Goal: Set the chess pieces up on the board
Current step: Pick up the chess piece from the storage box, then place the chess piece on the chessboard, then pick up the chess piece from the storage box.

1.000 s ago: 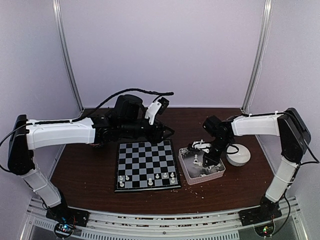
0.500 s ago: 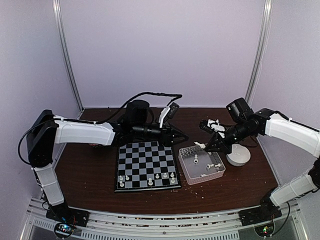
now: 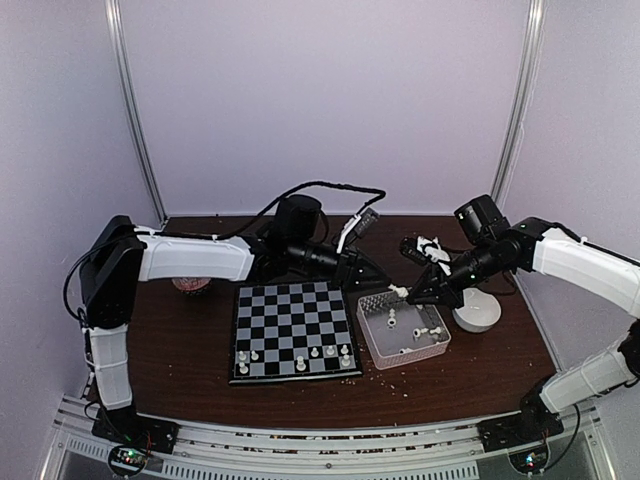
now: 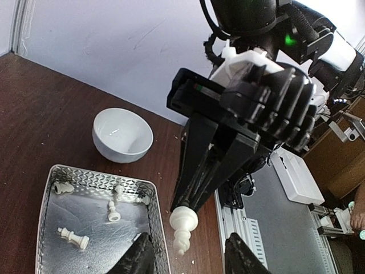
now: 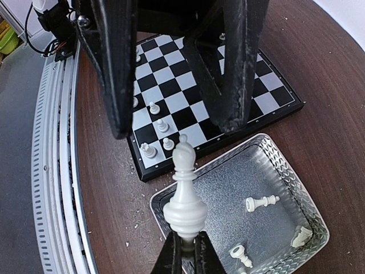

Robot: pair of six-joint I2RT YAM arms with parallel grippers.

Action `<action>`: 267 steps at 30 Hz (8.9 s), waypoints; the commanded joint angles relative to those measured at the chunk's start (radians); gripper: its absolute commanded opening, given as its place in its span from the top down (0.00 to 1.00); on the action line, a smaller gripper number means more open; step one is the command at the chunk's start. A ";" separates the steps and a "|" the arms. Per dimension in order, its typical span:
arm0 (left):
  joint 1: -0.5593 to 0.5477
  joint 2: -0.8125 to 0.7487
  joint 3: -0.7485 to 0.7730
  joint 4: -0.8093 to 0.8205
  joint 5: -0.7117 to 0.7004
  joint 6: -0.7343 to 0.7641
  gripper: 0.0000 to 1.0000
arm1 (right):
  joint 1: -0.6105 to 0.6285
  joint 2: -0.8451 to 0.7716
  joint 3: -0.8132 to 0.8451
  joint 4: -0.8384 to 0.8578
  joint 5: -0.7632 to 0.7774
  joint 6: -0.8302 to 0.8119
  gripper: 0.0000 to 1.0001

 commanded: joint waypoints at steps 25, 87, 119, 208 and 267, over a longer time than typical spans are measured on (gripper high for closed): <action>-0.026 0.044 0.095 -0.130 0.015 0.074 0.97 | 0.011 0.020 -0.004 0.001 -0.028 -0.001 1.00; -0.118 -0.228 -0.278 -1.050 -0.781 0.429 0.99 | -0.001 0.098 -0.020 -0.016 0.004 -0.011 0.98; -0.109 -0.255 -0.320 -1.075 -0.809 0.421 1.00 | -0.001 0.102 -0.021 -0.023 -0.005 -0.013 0.98; -0.350 -0.412 -0.202 -0.296 -0.650 1.131 0.92 | 0.252 0.230 0.385 -0.481 -0.398 -0.094 0.83; -0.111 -0.435 -0.483 0.605 -0.599 0.124 0.95 | 0.106 0.203 0.457 0.258 -0.519 0.636 0.71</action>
